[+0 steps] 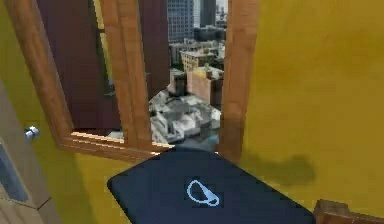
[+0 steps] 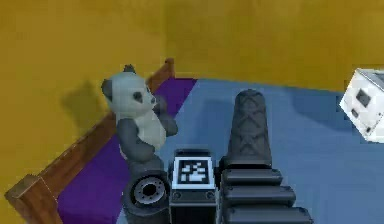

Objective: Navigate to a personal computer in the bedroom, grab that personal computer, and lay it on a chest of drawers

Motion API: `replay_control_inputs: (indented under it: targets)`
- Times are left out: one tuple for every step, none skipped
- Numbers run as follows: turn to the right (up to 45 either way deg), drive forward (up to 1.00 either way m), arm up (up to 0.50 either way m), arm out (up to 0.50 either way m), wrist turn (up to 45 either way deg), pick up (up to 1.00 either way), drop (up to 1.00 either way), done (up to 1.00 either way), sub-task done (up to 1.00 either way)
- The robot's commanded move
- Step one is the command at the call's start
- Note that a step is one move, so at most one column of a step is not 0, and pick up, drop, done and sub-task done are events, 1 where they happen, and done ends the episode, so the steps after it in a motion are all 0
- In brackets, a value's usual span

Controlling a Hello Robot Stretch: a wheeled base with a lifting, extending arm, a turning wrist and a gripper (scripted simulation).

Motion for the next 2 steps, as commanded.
replay_control_inputs:
  targets:
    - [-45.0, 0.00, 0.00, 0.00, 0.0, 0.00, 0.00, 0.00, 0.00]
    - [-30.0, 0.00, 0.00, 0.00, 0.0, 0.00, 0.00, 0.00, 0.00]
